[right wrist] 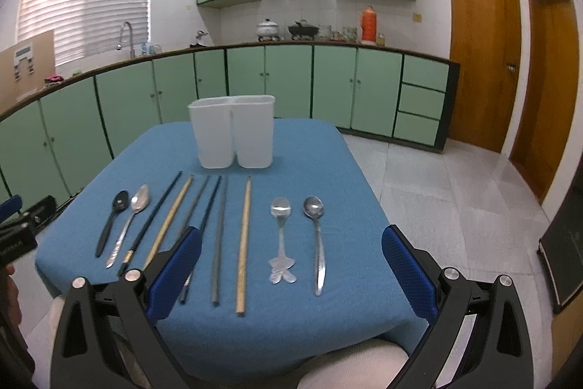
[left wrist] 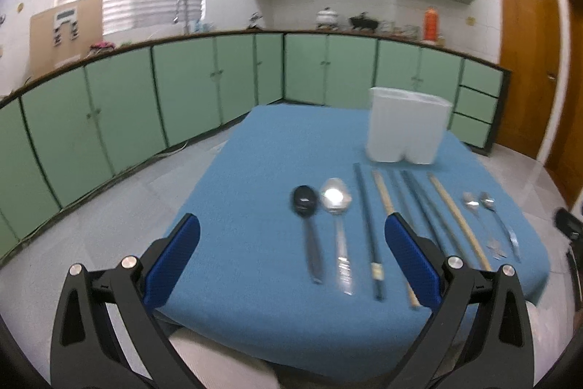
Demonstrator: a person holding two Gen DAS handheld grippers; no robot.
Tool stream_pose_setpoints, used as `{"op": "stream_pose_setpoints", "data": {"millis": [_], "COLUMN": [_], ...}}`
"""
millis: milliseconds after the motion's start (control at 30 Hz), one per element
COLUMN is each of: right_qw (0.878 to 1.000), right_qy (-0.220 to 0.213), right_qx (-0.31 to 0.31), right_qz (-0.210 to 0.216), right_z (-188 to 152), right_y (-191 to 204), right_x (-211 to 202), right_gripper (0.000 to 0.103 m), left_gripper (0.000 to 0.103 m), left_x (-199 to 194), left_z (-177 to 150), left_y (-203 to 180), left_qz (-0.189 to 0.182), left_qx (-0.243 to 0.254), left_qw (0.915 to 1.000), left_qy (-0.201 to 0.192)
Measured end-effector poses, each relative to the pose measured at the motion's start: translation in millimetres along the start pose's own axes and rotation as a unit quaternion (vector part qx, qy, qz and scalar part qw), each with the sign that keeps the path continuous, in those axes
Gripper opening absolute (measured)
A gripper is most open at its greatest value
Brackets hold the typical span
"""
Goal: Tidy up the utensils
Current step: 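Move the left tool to the black ladle while the right tool approaches a silver spoon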
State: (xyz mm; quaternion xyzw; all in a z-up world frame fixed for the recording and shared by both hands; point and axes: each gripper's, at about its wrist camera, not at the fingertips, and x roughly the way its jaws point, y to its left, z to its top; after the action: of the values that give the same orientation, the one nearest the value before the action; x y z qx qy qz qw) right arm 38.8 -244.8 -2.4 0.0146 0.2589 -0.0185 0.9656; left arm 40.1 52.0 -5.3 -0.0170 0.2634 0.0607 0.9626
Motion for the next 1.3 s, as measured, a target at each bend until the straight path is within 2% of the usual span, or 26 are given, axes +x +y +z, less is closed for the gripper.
{"op": "stream_pose_setpoints", "data": {"millis": [133, 400, 600, 833, 1200, 1267, 1300], "right_qw": [1.0, 0.998, 0.997, 0.997, 0.996, 0.996, 0.996], "right_qy": [0.016, 0.053, 0.064, 0.073, 0.083, 0.085, 0.087], "right_qx": [-0.001, -0.015, -0.014, -0.012, -0.028, -0.029, -0.03], "right_qz": [-0.012, -0.032, -0.033, -0.034, -0.03, -0.025, -0.024], "right_z": [7.0, 14.6, 18.3, 23.3, 25.7, 26.7, 27.0], "right_y": [-10.8, -22.5, -25.4, -28.0, -22.5, -21.9, -22.1], "right_x": [24.9, 79.6, 101.8, 119.8, 134.5, 136.8, 137.9], "right_gripper": [0.097, 0.097, 0.09, 0.082, 0.075, 0.073, 0.071], "left_gripper": [0.098, 0.098, 0.098, 0.081, 0.078, 0.075, 0.07], "left_x": [34.3, 109.6, 140.3, 169.1, 188.5, 190.1, 189.8], "left_z": [9.8, 15.3, 17.3, 22.5, 26.2, 27.2, 26.9], "left_y": [11.3, 16.0, 14.3, 9.7, 11.3, 10.6, 10.4], "left_qz": [0.021, 0.019, 0.015, 0.007, -0.012, -0.015, -0.017], "left_qx": [0.009, 0.018, 0.009, 0.009, 0.003, 0.005, 0.006], "left_qw": [0.9992, 0.9936, 0.9916, 0.9886, 0.9861, 0.986, 0.9861], "left_qy": [0.032, 0.11, 0.128, 0.15, 0.165, 0.166, 0.165]}}
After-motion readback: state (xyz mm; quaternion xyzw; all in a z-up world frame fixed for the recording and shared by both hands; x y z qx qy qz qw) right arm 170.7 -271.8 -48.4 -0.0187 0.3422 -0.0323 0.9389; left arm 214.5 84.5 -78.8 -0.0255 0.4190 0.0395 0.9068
